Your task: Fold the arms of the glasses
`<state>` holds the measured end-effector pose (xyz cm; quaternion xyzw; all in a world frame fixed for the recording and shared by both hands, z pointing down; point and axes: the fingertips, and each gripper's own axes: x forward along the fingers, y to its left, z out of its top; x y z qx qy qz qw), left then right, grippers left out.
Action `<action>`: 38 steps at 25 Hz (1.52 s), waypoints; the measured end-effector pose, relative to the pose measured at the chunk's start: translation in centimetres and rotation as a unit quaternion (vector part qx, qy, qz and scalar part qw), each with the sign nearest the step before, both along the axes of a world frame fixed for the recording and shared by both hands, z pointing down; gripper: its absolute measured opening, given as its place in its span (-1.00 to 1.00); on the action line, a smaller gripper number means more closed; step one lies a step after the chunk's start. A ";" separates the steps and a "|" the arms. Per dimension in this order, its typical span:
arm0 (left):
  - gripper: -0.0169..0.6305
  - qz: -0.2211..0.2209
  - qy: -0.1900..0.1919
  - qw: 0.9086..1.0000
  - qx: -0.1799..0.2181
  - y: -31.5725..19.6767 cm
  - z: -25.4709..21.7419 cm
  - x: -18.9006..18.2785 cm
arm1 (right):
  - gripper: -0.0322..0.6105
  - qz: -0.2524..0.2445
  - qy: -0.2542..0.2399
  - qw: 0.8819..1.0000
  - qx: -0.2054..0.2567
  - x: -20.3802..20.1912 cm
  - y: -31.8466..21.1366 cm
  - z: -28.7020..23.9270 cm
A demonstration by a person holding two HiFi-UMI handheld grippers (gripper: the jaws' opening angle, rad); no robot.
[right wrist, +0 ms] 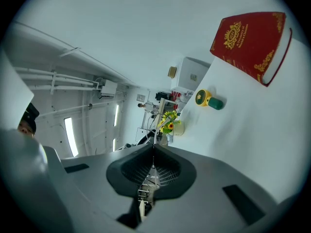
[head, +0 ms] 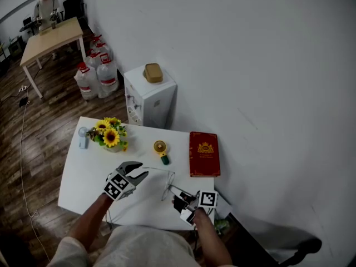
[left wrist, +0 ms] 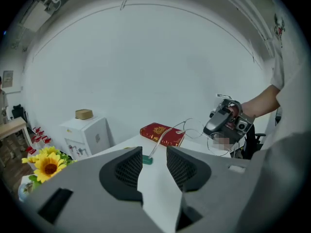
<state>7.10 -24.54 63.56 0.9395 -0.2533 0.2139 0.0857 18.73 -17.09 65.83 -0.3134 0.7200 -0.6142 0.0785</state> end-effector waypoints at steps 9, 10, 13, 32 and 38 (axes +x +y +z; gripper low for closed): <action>-0.81 0.017 -0.001 1.000 0.010 1.2 -0.1 0.6 | -0.87 0.001 -0.003 1.000 0.025 0.4 -0.5 -0.5; -0.82 0.020 -0.002 1.000 0.012 1.3 -0.1 0.6 | -0.87 0.006 -0.004 1.000 0.018 0.5 -0.6 -0.3; -0.84 0.029 0.000 1.000 0.008 1.9 -0.2 0.9 | -0.87 0.027 -0.019 0.999 -0.003 0.8 -0.8 -0.2; -0.90 0.079 0.016 0.997 -0.010 7.1 0.3 5.3 | -0.87 0.067 -0.078 0.994 0.026 1.2 -3.5 -1.5; -0.90 0.101 0.018 0.995 -0.017 8.0 0.2 5.9 | -0.87 0.067 -0.084 0.994 0.027 0.8 -3.6 -1.7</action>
